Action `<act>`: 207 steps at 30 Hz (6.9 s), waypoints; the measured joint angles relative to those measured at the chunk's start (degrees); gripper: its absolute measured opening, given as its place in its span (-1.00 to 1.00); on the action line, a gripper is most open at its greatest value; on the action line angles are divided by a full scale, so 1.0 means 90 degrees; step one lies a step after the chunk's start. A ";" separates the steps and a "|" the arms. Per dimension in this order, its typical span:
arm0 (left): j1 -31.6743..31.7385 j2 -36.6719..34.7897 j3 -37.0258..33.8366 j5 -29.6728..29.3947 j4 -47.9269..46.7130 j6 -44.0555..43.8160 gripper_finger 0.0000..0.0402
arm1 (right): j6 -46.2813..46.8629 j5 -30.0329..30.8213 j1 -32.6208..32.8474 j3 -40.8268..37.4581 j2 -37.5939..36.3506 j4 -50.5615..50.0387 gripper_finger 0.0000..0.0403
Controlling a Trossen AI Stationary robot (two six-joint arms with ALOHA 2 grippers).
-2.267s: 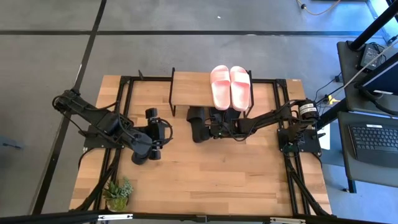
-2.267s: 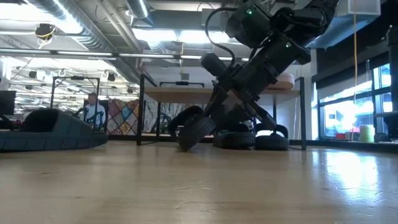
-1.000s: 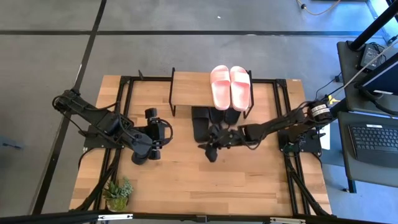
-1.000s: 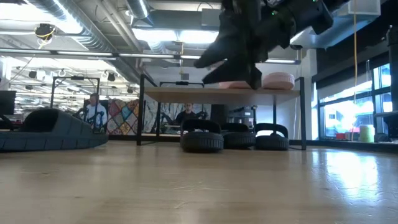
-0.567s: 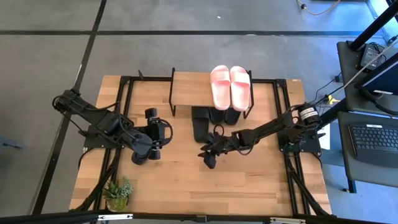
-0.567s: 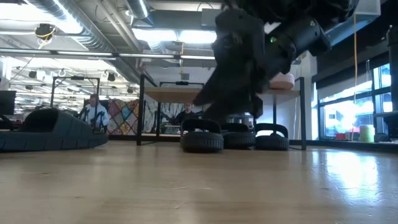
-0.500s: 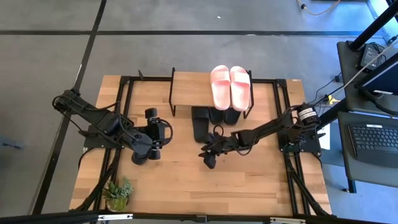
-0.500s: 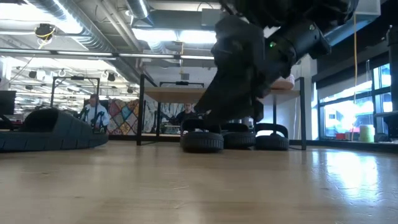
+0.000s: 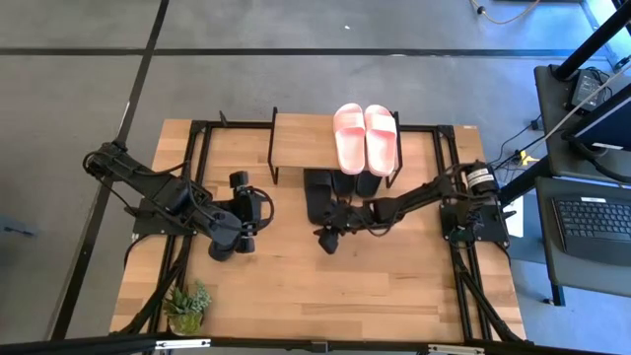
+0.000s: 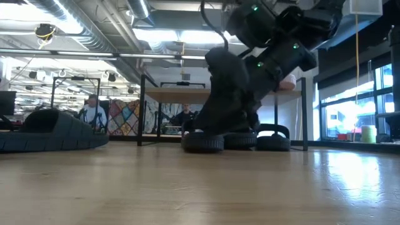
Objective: Pick and place slides into the shelf
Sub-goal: Put the right black slide under the shelf, then adjust the shelf, then adjust the left black slide under the shelf
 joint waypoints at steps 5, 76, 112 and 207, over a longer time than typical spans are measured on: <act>0.0001 0.0000 0.0000 0.0000 0.0002 -0.0017 0.01 | -0.0155 0.0005 -0.0343 0.0000 0.0000 -0.0007 -0.11; 0.0002 -0.0002 0.0000 -0.0048 0.0845 -0.0654 0.01 | -0.1018 0.0911 0.0464 -0.1782 -0.7601 -0.3422 -0.11; 0.1367 -0.0002 0.0000 -0.0440 0.0821 -0.0437 0.01 | 0.1991 0.3480 -0.1575 -0.2552 -0.8303 -0.5540 -0.11; 0.2923 0.1833 -0.5229 0.3604 0.8917 0.1182 -0.17 | 0.1172 0.3264 -0.1842 -0.0840 -0.7625 -0.7331 -0.11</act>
